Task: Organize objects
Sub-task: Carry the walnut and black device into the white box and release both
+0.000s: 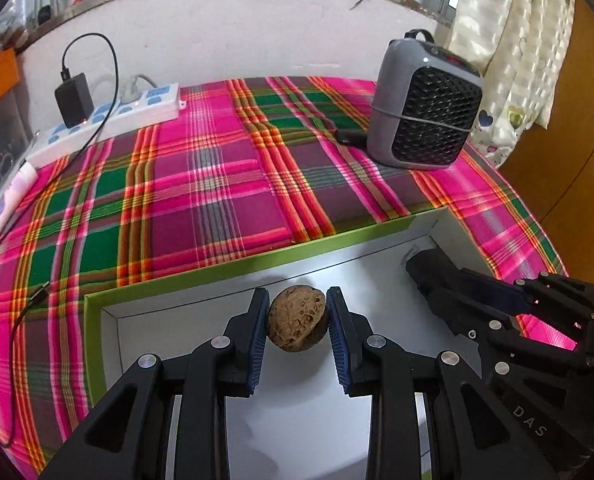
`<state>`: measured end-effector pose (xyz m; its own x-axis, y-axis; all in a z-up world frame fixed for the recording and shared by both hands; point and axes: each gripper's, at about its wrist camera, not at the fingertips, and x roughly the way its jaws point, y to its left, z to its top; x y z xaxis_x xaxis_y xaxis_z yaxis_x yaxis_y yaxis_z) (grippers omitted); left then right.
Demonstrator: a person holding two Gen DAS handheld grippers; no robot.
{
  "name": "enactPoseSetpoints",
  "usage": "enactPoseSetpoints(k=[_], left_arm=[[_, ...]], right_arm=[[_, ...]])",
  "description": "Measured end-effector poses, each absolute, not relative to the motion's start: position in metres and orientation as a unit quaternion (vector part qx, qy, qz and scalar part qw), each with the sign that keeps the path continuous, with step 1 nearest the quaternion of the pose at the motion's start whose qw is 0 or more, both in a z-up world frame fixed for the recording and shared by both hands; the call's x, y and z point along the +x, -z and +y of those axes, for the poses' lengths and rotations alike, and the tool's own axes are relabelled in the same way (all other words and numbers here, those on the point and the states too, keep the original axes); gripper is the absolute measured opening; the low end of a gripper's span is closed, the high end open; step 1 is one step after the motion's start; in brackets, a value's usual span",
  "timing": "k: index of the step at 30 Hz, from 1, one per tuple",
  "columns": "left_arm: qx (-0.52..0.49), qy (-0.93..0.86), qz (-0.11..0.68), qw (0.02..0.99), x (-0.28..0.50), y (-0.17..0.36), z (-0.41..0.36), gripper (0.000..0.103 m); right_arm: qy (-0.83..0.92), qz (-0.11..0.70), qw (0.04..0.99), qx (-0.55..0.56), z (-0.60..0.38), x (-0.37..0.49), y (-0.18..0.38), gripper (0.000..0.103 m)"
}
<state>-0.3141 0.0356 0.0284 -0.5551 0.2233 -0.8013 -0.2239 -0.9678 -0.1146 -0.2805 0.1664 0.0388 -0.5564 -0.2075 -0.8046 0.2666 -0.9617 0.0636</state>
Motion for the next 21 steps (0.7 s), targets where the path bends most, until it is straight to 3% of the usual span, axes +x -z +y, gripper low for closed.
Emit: enactPoseSetpoints(k=[21], left_arm=[[-0.468,-0.875,0.003,0.12,-0.3215,-0.0209,0.0371,0.028]], right_arm=[[0.884,0.038,0.131,0.448,0.1639,-0.2864,-0.036,0.024]])
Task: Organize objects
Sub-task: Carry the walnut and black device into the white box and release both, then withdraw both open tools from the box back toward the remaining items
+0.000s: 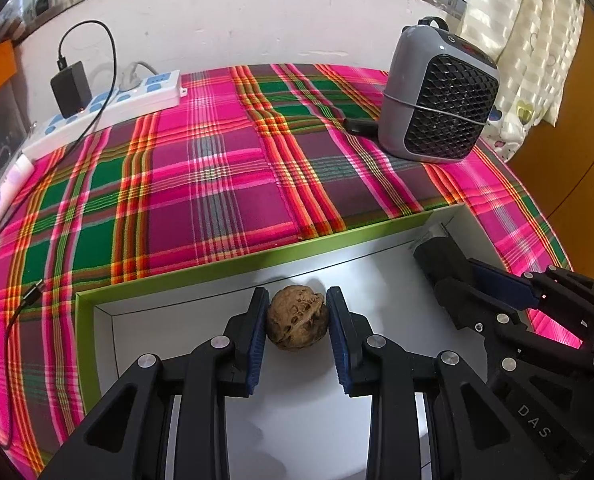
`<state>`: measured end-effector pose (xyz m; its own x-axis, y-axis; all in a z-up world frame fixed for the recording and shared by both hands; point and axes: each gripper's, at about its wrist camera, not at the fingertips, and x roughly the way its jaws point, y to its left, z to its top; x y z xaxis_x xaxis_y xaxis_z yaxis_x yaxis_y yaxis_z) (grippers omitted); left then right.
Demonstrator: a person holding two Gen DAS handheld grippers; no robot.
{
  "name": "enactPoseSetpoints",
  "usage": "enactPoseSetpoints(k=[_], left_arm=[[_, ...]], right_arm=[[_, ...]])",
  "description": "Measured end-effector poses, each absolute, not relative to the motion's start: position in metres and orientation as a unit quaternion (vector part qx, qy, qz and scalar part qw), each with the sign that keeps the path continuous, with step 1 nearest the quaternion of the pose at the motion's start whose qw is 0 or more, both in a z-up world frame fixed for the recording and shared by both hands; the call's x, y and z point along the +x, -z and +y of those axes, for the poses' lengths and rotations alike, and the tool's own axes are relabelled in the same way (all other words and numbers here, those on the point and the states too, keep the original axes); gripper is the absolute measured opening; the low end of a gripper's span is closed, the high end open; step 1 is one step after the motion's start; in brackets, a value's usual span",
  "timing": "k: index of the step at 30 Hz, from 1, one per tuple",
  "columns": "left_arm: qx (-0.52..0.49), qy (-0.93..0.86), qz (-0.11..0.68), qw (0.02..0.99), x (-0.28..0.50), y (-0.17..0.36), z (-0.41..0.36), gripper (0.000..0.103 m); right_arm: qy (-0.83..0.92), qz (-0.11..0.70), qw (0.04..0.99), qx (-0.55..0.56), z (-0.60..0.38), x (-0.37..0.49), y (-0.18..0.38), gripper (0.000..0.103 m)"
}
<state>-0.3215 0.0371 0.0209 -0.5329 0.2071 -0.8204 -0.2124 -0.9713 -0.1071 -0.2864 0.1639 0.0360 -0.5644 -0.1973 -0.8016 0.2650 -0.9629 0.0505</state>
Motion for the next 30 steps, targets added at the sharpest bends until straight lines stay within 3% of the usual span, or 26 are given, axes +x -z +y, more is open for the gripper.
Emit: enactPoseSetpoints(k=[7,14,30], left_arm=[[-0.469,-0.875,0.002,0.119,-0.3226,-0.0205,0.0368,0.029],[-0.47,-0.875,-0.004,0.114,-0.323,-0.0203,0.0356,0.036],[-0.466,-0.877,-0.005,0.117,-0.3163,-0.0245,0.0301,0.038]], right_arm=[[0.883,0.038,0.13,0.449,0.1638,-0.2871,-0.0366,0.024],[0.884,0.039,0.129,0.447,0.1642,-0.2854,-0.0371,0.024],[0.888,0.035,0.132,0.44,0.1631,-0.283,-0.04,0.037]])
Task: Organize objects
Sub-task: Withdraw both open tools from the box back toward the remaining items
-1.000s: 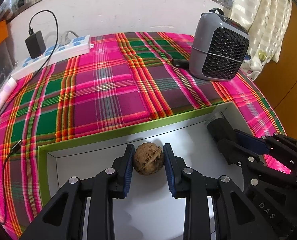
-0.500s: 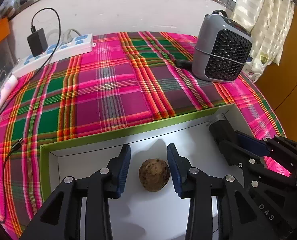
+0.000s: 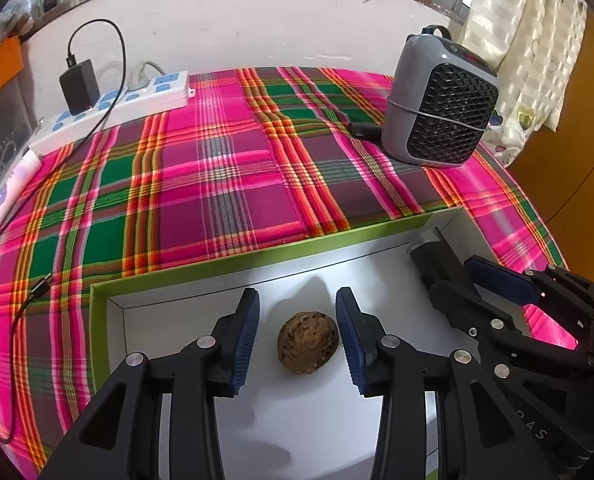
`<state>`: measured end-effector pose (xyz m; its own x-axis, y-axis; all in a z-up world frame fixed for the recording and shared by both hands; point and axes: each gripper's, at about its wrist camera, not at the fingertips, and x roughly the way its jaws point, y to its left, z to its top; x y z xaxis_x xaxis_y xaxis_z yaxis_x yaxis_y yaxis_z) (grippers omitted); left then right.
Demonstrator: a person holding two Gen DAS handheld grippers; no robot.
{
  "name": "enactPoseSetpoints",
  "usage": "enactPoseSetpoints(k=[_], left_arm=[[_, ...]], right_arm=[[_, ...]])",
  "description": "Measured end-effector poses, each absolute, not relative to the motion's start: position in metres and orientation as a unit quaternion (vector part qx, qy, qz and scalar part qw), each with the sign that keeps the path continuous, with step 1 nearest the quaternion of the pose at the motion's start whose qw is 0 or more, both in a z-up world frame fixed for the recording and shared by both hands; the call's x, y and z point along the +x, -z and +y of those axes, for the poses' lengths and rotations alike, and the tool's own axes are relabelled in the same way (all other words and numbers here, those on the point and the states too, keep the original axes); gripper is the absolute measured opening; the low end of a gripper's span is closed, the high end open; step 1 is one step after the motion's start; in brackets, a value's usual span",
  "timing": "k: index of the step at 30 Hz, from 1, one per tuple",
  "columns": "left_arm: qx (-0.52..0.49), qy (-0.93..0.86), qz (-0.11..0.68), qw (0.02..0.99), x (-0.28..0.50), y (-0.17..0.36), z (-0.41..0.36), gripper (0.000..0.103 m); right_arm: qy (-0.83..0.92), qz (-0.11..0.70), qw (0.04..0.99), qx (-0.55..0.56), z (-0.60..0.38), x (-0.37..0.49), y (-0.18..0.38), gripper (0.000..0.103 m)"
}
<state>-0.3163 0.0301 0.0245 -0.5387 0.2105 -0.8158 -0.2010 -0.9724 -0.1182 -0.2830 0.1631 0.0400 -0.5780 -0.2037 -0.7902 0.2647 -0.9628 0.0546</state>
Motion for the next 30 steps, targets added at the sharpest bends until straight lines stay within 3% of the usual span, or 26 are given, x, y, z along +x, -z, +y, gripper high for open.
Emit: enactPoseSetpoints(k=[30], left_arm=[[-0.434,-0.894,-0.016,0.106,-0.253,-0.056,0.011,0.039]], right_arm=[[0.902,0.01,0.135,0.411,0.173,-0.233,-0.062,0.039]])
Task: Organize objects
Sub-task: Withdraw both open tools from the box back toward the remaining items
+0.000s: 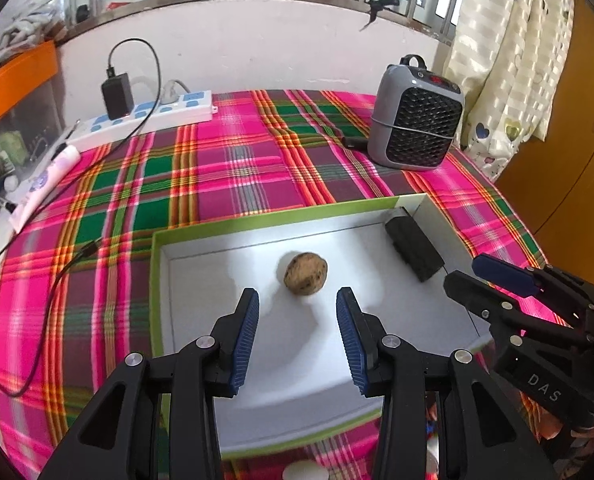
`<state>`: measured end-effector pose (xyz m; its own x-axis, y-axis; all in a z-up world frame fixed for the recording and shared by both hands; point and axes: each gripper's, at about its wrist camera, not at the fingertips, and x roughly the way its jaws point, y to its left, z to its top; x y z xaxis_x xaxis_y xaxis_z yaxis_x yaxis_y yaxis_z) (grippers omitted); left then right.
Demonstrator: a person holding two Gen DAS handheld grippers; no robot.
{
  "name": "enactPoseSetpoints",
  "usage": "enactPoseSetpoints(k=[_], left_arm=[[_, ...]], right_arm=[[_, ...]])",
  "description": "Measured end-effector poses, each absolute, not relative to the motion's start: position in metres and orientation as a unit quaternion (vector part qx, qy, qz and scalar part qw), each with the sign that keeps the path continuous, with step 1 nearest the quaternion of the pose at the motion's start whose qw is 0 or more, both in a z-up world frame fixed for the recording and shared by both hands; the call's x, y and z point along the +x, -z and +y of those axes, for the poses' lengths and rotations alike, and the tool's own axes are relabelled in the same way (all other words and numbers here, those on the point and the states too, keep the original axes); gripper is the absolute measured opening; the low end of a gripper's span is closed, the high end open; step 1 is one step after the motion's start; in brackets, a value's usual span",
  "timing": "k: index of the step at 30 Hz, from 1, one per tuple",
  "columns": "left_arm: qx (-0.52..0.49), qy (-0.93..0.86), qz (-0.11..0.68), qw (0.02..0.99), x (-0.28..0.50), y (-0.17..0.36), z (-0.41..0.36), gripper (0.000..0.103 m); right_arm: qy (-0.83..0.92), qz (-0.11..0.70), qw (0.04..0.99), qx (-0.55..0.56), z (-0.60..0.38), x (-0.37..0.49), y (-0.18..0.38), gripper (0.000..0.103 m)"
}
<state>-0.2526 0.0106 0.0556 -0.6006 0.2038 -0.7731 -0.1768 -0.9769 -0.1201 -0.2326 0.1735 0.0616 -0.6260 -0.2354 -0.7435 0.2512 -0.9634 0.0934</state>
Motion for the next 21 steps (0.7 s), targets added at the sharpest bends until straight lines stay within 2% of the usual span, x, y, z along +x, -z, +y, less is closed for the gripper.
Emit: enactPoseSetpoints(k=[21], left_arm=[[-0.419,-0.903,-0.037,0.088,-0.183,-0.054,-0.03,0.039]], right_arm=[[0.907,0.025,0.148,0.392,0.187,-0.166,-0.06,0.039]])
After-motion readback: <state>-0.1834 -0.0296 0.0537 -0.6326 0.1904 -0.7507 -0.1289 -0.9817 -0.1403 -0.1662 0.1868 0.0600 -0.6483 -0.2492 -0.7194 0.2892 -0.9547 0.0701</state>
